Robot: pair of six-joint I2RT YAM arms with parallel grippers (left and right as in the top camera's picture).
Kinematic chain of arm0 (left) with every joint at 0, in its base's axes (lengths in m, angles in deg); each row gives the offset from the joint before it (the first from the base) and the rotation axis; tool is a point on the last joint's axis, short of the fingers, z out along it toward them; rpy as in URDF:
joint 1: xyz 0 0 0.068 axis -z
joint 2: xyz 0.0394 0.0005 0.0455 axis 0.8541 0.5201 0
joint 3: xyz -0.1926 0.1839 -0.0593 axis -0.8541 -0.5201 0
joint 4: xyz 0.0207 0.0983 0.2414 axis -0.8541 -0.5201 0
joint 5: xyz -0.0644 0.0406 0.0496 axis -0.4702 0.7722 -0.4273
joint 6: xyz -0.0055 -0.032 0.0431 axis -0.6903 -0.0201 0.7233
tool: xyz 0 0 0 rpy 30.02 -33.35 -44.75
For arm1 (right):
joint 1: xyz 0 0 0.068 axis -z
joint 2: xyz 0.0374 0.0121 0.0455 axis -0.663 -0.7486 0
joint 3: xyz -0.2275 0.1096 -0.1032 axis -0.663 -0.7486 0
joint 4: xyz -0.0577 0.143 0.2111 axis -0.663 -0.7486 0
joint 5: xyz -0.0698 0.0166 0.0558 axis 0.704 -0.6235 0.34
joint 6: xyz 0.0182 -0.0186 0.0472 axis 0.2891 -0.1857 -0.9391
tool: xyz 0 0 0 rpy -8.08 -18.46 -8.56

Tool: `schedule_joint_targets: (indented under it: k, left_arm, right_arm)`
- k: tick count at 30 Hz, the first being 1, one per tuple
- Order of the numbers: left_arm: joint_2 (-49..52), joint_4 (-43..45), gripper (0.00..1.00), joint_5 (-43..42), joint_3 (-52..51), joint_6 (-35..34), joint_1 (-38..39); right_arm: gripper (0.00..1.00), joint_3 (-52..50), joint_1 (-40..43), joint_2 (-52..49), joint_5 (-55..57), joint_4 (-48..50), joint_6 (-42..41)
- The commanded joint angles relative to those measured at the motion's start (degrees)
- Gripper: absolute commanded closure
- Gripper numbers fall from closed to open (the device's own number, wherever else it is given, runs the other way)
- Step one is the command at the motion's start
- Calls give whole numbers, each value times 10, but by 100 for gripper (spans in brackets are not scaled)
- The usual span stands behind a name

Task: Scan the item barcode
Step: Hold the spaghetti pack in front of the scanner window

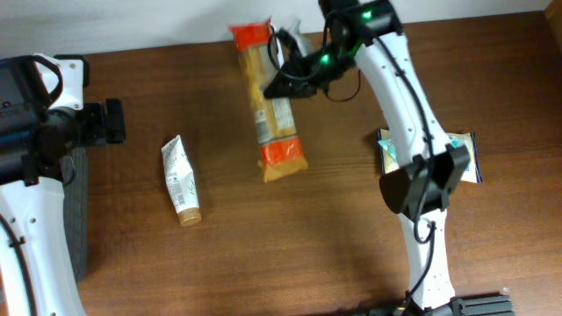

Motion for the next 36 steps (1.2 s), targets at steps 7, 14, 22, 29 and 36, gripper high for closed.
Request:
schedule_joint_targets:
  k: [7,14,22,29,36]
  left_arm:
    - [-6,-1,1,-4,0,7,-2]
    - [-6,-1,1,-4,0,7,-2]
    - [-6,-1,1,-4,0,7,-2]
    - [-6,-1,1,-4,0,7,-2]
    - [-6,-1,1,-4,0,7,-2]
  right_arm:
    - [96,98,-122,29,619,180,221]
    - [96,98,-139,-80,757,425,410]
    - [96,98,-139,-184,769,632,457]
    - [96,51,-139,-187,737,709,467]
    - [96,14,-140,-187,762,741,487]
